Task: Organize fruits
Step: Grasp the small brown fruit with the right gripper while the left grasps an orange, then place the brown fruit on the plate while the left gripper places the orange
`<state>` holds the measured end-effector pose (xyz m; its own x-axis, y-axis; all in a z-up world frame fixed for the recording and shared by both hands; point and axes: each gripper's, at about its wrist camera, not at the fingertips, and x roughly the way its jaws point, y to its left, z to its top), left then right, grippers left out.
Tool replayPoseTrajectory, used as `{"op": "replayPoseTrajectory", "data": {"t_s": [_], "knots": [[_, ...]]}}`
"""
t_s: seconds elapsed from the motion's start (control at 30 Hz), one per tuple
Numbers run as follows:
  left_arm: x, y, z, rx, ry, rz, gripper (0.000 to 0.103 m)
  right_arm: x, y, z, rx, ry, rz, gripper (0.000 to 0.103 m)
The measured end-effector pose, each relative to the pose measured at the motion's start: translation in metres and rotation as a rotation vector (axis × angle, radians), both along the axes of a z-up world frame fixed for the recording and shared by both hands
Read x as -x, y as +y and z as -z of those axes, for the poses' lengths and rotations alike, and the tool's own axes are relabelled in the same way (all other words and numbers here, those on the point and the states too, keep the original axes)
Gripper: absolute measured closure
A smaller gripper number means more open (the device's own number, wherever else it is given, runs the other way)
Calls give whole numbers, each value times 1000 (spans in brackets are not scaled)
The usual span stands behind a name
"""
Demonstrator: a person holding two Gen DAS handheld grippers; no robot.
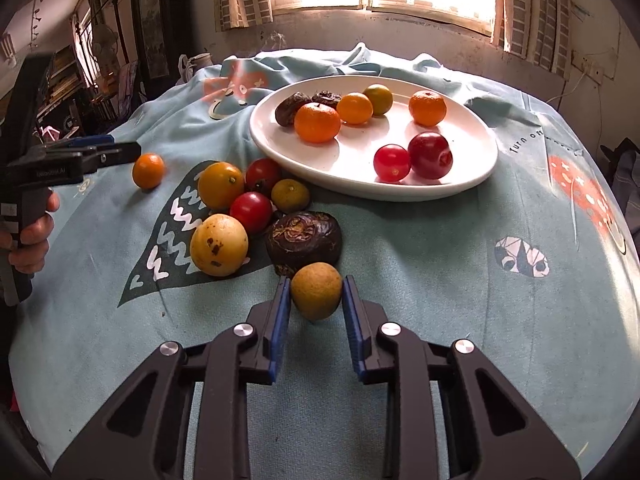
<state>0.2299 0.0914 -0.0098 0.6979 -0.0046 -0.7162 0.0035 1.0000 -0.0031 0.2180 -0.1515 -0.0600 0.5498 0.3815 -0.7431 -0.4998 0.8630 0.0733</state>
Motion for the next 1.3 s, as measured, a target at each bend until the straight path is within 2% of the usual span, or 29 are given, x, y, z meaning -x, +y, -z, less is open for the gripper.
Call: {"op": "replayPoseTrajectory", "data": {"t_s": [0.1, 0.27, 0.43, 0.67, 0.83, 0.93, 1.07, 1.17, 1.3], "knots": [[-2, -13, 9, -58, 19, 33, 6, -2, -5, 0, -20, 15, 19, 76], [-9, -12, 21, -60, 66, 34, 29, -1, -5, 0, -29, 18, 21, 76], [-12, -14, 29, -70, 88, 44, 37, -1, -5, -1, -32, 15, 21, 76], [-16, -13, 34, -95, 93, 33, 63, -1, -5, -2, -32, 13, 22, 76], [-16, -7, 32, -57, 91, 18, 64, 0, -6, -5, -40, 5, 22, 76], [-13, -6, 25, -29, 63, 19, 64, 2, -7, -7, -55, 8, 5, 76], [0, -13, 9, 22, 6, 46, 64, 5, -8, -16, -133, 7, -39, 75], [1, -24, -3, 80, -22, 98, 64, 3, -14, -30, -217, -47, -17, 75], [-19, -47, -19, 132, -63, 146, 64, -19, -22, -48, -279, -154, 86, 75]]}}
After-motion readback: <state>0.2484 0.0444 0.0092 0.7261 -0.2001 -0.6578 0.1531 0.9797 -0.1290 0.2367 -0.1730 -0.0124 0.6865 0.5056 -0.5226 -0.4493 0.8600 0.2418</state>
